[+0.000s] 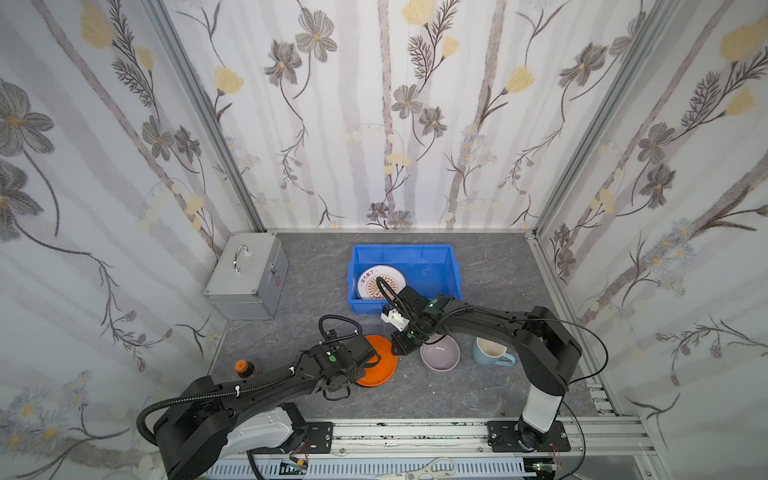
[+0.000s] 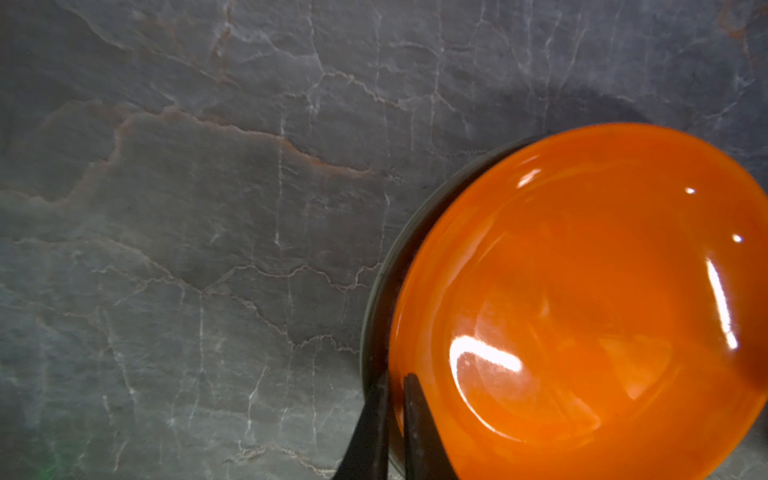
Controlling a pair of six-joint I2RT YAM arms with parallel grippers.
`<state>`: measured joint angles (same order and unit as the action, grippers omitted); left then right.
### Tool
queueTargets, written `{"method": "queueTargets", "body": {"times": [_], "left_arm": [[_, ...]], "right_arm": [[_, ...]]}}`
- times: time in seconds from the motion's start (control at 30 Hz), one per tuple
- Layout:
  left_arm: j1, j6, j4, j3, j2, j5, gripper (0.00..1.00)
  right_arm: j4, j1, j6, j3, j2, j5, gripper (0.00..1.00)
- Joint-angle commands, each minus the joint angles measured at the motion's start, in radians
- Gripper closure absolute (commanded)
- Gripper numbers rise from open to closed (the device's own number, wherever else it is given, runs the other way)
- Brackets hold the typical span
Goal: Place the mixed dishes into the plastic bin
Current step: 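Push the orange plate edge with left while right grips and tilts it up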
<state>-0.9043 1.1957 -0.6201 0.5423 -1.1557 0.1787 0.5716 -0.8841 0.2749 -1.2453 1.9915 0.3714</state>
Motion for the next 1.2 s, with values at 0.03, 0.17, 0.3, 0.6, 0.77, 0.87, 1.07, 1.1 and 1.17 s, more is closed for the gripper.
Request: {"method": "queueTargets", "body": {"times": [0.03,0.17,0.3,0.6,0.77,0.87,1.07,1.1,1.17], "left_arm": [[0.007,-0.015,0.013,0.004,-0.016,-0.002,0.89],[0.011,-0.027,0.013,0.017,-0.031,-0.005,0.9],[0.015,-0.032,0.014,0.021,-0.036,-0.005,0.9],[0.026,-0.047,0.027,0.031,-0.051,-0.008,0.9],[0.034,-0.066,0.03,0.045,-0.068,-0.015,0.91],[0.037,-0.076,0.029,0.055,-0.078,-0.018,0.91],[0.048,-0.1,0.027,0.073,-0.087,-0.026,0.9],[0.054,-0.103,0.027,0.076,-0.087,-0.025,0.9],[0.06,-0.114,0.021,0.083,-0.084,-0.025,0.86]], "right_arm": [[-0.034,0.005,-0.02,-0.002,0.006,0.026,0.76],[-0.036,0.011,-0.025,0.0,0.01,0.029,0.77],[-0.037,0.022,-0.03,-0.006,0.024,0.057,0.78],[-0.041,0.035,-0.041,-0.012,0.048,0.089,0.78],[-0.043,0.038,-0.042,-0.017,0.056,0.101,0.8],[-0.043,0.038,-0.042,-0.019,0.058,0.098,0.86],[-0.042,0.044,-0.039,-0.019,0.053,0.096,0.93],[-0.042,0.048,-0.037,-0.02,0.053,0.096,0.93],[-0.043,0.048,-0.037,-0.023,0.051,0.101,0.93]]}}
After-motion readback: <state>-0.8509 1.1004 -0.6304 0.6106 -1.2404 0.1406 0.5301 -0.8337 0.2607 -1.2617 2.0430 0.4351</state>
